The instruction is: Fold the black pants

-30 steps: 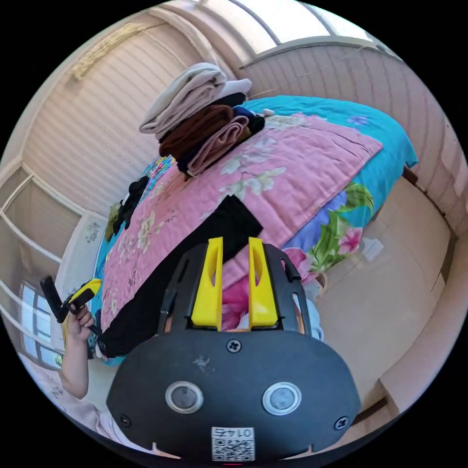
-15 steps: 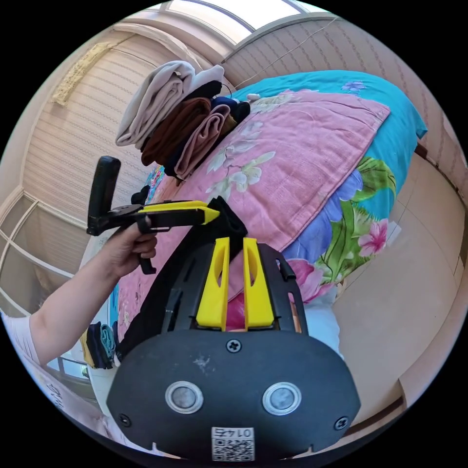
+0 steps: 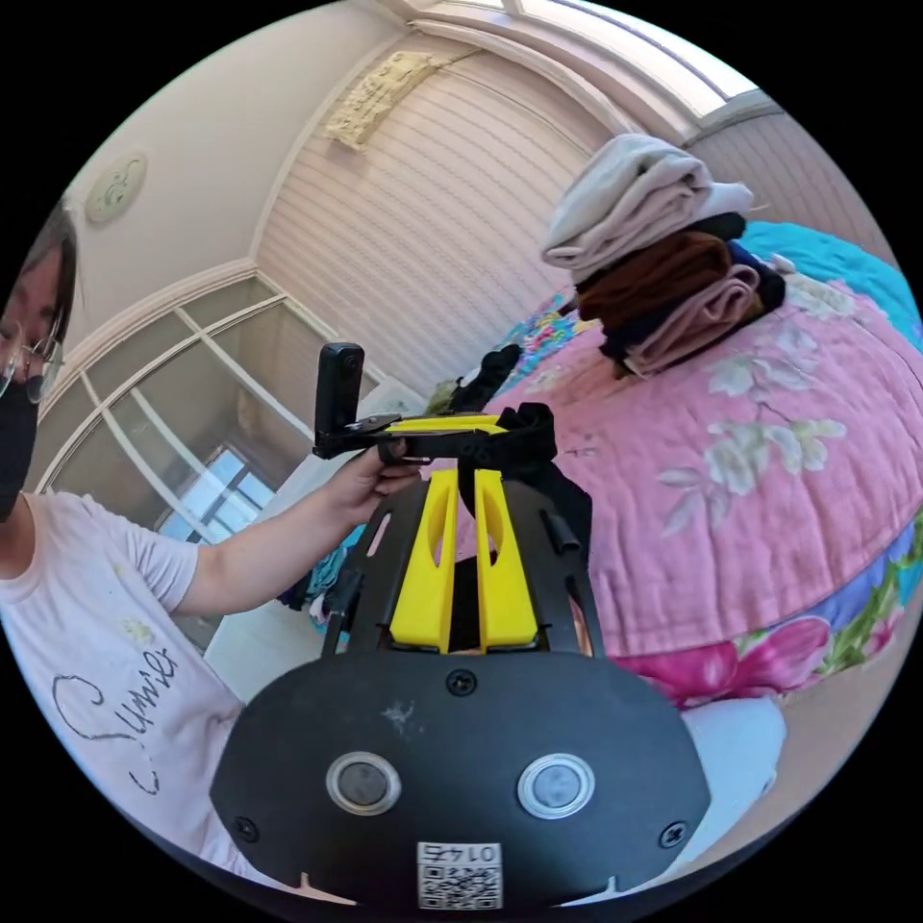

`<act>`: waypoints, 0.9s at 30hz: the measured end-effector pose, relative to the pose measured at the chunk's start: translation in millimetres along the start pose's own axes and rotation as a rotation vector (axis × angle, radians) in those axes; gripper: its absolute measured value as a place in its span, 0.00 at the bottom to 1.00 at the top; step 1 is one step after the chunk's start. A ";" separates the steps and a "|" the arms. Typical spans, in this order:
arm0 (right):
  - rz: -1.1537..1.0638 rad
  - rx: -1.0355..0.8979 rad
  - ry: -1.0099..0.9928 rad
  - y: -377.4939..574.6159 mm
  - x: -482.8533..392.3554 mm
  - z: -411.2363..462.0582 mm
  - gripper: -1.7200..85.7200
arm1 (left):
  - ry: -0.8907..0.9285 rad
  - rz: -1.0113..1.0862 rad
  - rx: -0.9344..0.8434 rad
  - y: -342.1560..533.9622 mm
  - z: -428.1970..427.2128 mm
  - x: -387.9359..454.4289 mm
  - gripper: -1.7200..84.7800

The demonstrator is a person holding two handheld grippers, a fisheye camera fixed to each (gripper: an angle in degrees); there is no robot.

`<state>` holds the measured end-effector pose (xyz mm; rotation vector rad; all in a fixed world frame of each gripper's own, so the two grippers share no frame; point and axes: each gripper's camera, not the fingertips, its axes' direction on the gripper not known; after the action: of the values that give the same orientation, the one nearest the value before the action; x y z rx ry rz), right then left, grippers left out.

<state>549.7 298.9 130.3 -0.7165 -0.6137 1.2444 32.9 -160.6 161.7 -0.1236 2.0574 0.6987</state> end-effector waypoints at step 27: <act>-0.680 -0.980 -0.264 401.0 -449.8 585.8 0.04 | -0.558 -1.177 0.575 550.4 -431.3 20.5 0.02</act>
<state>-238.7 12.2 182.0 -1.0142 -1.5808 0.3406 -493.3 76.1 557.3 -0.6496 1.2387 -0.5352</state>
